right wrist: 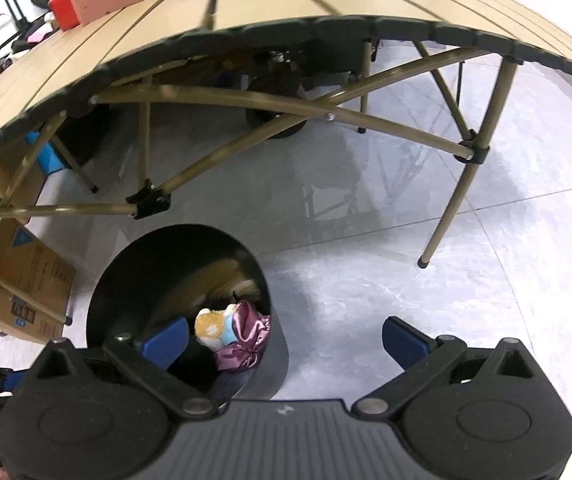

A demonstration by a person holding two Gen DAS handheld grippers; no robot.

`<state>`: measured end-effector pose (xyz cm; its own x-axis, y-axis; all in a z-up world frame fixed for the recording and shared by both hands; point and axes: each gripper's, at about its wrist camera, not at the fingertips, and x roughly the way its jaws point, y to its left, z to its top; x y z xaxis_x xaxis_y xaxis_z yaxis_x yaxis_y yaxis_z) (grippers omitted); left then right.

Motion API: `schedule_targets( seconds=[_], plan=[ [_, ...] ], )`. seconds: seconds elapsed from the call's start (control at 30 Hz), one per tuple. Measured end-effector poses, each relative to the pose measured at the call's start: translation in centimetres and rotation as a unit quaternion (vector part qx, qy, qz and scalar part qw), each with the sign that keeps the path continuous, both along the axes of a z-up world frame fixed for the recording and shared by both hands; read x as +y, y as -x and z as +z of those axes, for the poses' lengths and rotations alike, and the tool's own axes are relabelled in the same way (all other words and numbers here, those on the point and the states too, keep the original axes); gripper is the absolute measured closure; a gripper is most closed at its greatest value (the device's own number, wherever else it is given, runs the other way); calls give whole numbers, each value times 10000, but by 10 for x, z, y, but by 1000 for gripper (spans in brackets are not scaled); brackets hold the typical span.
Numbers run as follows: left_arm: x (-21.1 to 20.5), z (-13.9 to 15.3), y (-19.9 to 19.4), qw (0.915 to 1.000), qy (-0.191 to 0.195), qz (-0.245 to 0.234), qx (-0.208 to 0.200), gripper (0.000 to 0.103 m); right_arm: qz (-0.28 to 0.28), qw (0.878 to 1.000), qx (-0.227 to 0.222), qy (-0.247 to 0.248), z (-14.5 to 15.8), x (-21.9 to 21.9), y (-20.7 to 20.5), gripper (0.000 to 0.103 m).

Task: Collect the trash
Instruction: 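Lower the white sponge into the bin and open the left gripper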

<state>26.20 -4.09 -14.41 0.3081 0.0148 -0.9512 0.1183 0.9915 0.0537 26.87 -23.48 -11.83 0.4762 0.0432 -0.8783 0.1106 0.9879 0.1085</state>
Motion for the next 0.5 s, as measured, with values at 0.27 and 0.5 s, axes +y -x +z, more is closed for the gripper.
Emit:
schedule_targets(
  seconds=[0.27, 0.5],
  plan=[
    [-19, 1, -14, 9999, -14, -115, -44, 69, -303, 9995, -115, -8, 6, -22, 3, 0],
    [-30, 2, -28, 9999, 11, -134, -71, 69, -422, 9990, -159, -65, 8, -30, 5, 0]
  ],
)
